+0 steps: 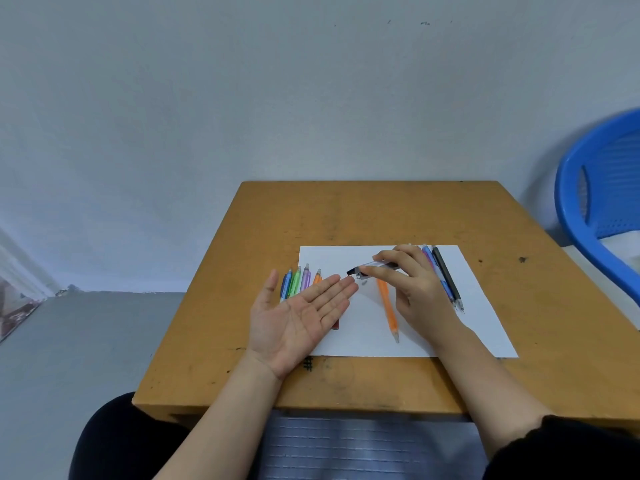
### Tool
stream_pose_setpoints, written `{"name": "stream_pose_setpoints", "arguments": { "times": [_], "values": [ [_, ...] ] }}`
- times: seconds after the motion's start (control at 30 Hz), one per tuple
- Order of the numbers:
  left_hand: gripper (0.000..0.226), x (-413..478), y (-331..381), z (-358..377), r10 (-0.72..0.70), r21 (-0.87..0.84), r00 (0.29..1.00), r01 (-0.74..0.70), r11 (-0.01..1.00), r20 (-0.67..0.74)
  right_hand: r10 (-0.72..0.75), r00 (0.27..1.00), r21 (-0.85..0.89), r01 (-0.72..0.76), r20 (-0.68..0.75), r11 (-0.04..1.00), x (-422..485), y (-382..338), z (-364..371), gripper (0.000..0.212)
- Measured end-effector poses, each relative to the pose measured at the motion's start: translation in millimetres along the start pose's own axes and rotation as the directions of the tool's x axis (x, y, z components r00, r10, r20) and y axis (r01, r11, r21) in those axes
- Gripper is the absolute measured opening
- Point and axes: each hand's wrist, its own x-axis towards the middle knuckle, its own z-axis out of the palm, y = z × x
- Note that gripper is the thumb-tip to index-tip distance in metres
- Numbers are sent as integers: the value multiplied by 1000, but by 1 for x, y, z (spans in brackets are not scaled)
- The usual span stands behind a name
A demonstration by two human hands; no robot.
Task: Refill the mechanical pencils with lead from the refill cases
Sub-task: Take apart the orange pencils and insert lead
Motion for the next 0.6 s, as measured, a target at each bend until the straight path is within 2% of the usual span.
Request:
{"name": "stream_pose_setpoints", "arguments": {
  "times": [0.1, 0.23, 0.37, 0.6],
  "values": [
    [94, -2, -3, 8, 18, 59, 1000, -16, 998, -25, 21, 1000, 32, -21, -8, 999, -1, 2, 0, 45],
    [77, -2, -9, 16, 76, 234, 990, -46, 971, -122, -1, 1000, 78, 3, -23, 997, 0, 0, -1, 42],
    [42, -3, -19, 18, 202, 407, 953, -96, 909, -227, -25, 997, 107, 33, -72, 994, -1, -6, -3, 40],
    [33, 0, -26, 13, 386, 583, 893, -190, 790, -232, -56, 995, 153, 69, -88, 986, -1, -11, -1, 43]
  ]
}}
